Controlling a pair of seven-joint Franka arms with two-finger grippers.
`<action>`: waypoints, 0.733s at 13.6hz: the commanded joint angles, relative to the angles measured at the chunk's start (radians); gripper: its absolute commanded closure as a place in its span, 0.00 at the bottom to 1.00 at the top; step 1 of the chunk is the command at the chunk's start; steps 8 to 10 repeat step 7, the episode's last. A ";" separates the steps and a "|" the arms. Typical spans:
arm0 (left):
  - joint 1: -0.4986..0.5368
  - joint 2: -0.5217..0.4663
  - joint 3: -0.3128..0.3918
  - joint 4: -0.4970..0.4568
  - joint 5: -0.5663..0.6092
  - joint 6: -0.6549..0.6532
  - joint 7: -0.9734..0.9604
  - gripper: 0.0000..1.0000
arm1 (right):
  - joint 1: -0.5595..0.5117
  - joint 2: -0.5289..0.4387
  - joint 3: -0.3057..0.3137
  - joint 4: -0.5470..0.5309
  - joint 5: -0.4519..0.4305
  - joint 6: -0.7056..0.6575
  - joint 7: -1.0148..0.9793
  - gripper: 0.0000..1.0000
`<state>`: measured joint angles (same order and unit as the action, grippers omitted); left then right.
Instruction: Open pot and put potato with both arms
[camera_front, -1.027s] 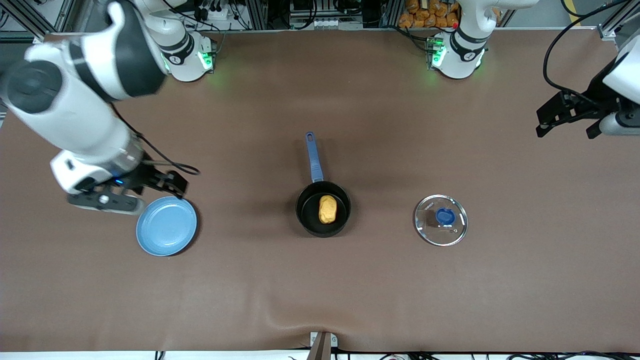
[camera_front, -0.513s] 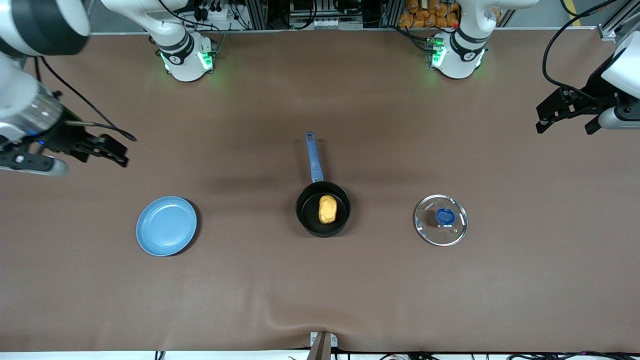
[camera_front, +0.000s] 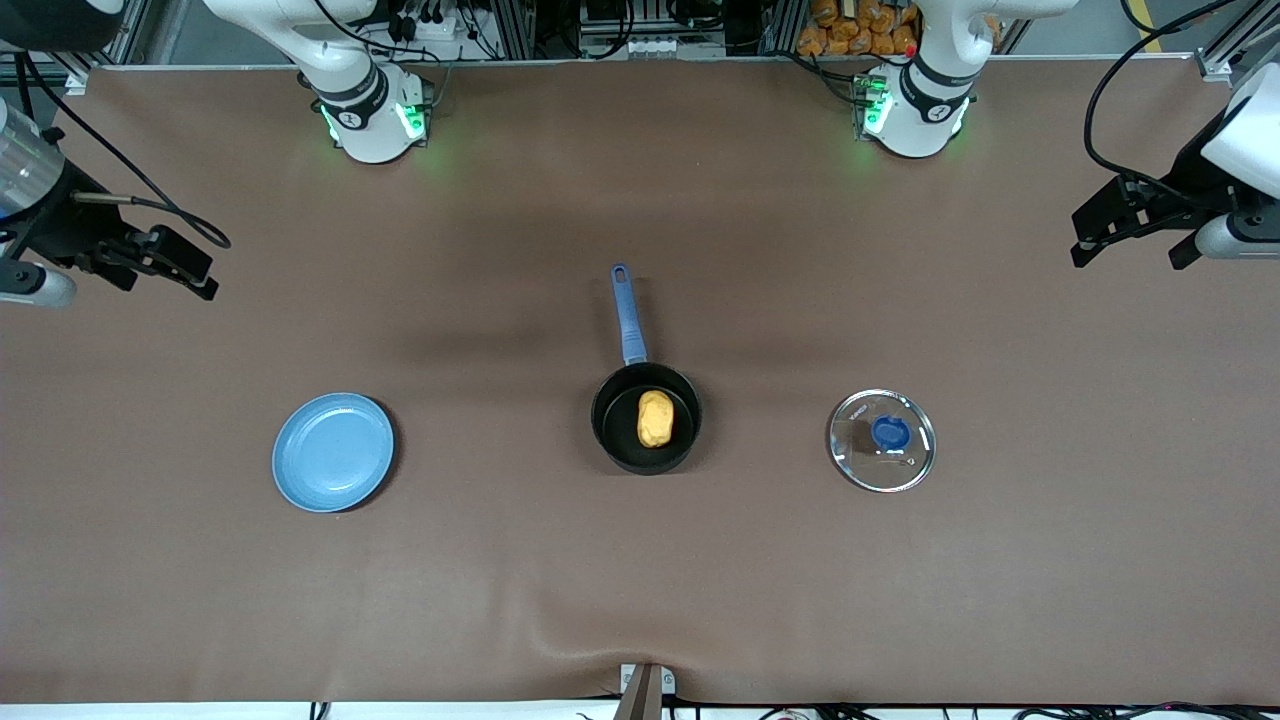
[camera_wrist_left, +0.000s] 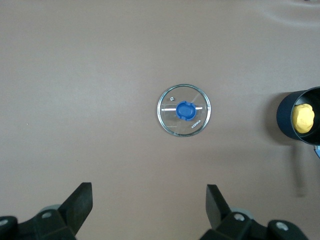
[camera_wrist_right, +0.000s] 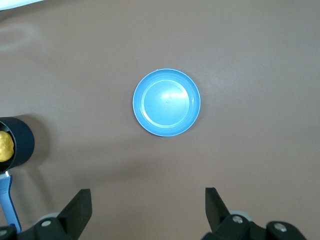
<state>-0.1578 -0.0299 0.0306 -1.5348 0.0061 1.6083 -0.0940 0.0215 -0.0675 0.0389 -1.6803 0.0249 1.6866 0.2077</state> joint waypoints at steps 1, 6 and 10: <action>-0.011 -0.024 0.009 -0.024 -0.008 0.015 -0.015 0.00 | -0.008 -0.129 0.012 -0.125 0.018 0.027 -0.010 0.00; -0.011 -0.024 0.011 -0.024 -0.008 0.015 -0.015 0.00 | -0.008 -0.163 0.013 -0.147 0.018 0.024 -0.010 0.00; -0.011 -0.024 0.011 -0.024 -0.008 0.015 -0.013 0.00 | -0.008 -0.163 0.013 -0.147 0.018 0.022 -0.010 0.00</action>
